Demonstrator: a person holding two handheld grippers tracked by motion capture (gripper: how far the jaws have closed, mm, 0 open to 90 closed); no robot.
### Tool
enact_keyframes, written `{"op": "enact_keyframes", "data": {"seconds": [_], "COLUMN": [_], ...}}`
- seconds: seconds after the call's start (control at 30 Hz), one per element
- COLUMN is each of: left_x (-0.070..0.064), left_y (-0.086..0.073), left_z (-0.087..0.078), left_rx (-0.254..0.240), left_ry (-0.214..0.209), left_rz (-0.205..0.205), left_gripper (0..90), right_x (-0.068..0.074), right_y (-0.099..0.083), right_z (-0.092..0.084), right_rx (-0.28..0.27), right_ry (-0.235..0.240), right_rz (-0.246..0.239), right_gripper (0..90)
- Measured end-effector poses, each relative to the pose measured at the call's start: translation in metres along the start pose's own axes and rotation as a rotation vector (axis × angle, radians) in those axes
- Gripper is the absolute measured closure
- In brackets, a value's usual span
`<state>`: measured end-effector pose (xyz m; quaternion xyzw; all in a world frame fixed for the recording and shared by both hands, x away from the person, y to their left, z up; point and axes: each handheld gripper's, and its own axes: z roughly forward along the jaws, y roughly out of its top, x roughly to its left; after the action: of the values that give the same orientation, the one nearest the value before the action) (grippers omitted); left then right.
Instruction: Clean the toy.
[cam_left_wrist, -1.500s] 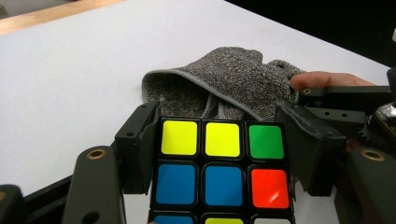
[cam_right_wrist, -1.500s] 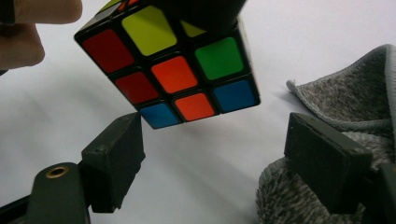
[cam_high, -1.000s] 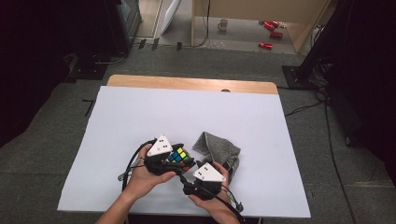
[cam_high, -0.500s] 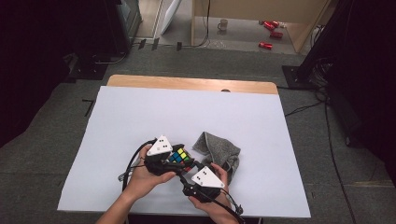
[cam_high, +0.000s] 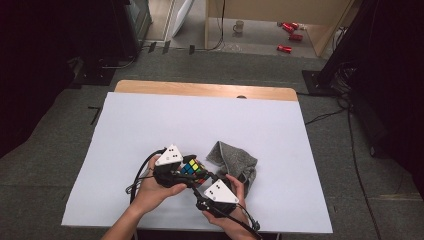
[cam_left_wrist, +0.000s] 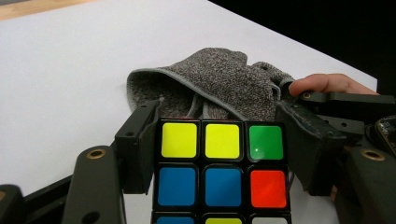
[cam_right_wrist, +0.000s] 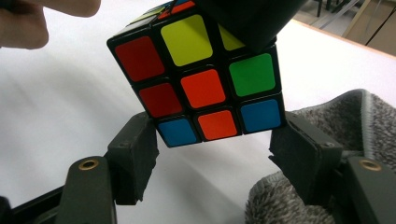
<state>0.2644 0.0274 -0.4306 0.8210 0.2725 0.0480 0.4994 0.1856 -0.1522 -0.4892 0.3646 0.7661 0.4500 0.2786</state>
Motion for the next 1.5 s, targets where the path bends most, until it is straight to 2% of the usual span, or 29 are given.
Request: {"op": "enact_keyframes", "data": {"seconds": [0.2,0.27,0.33,0.43,0.6,0.9,1.03,1.3,1.5], "left_x": [0.002,0.003,0.006,0.009,0.009,0.010,0.010,0.012,0.013], "left_y": [0.000,0.001,0.001,0.000,-0.001,-0.001,-0.002,-0.004,-0.006], "left_z": [-0.001,-0.004,-0.007,-0.009,-0.009,-0.011,-0.012,-0.014,-0.014], "left_rx": [-0.004,-0.013,-0.021,-0.029,-0.026,-0.032,-0.031,-0.016,-0.001], "left_ry": [-0.003,0.000,-0.015,-0.034,-0.030,-0.038,-0.041,-0.057,-0.065], "left_rz": [-0.003,-0.013,-0.031,-0.046,-0.042,-0.046,-0.045,-0.045,-0.047], "left_gripper": [34.9,34.9,35.0,35.1,35.1,35.1,35.1,35.0,35.0], "right_x": [-0.001,-0.002,-0.005,-0.007,-0.007,-0.015,-0.015,-0.016,-0.019], "right_y": [-0.001,-0.001,-0.001,0.000,-0.001,-0.001,-0.001,-0.001,-0.002], "right_z": [-0.001,-0.001,-0.002,-0.005,-0.004,-0.006,-0.007,-0.008,-0.008], "right_rx": [-0.002,-0.003,-0.006,-0.018,-0.012,-0.016,-0.018,-0.019,-0.019], "right_ry": [-0.011,-0.021,-0.032,-0.031,-0.035,-0.061,-0.072,-0.087,-0.105], "right_rz": [-0.019,-0.021,-0.011,-0.031,-0.029,-0.012,-0.021,-0.033,-0.022], "right_gripper": [34.5,40.6,42.1,42.1,42.1,43.9,44.5,45.8,48.4]}}
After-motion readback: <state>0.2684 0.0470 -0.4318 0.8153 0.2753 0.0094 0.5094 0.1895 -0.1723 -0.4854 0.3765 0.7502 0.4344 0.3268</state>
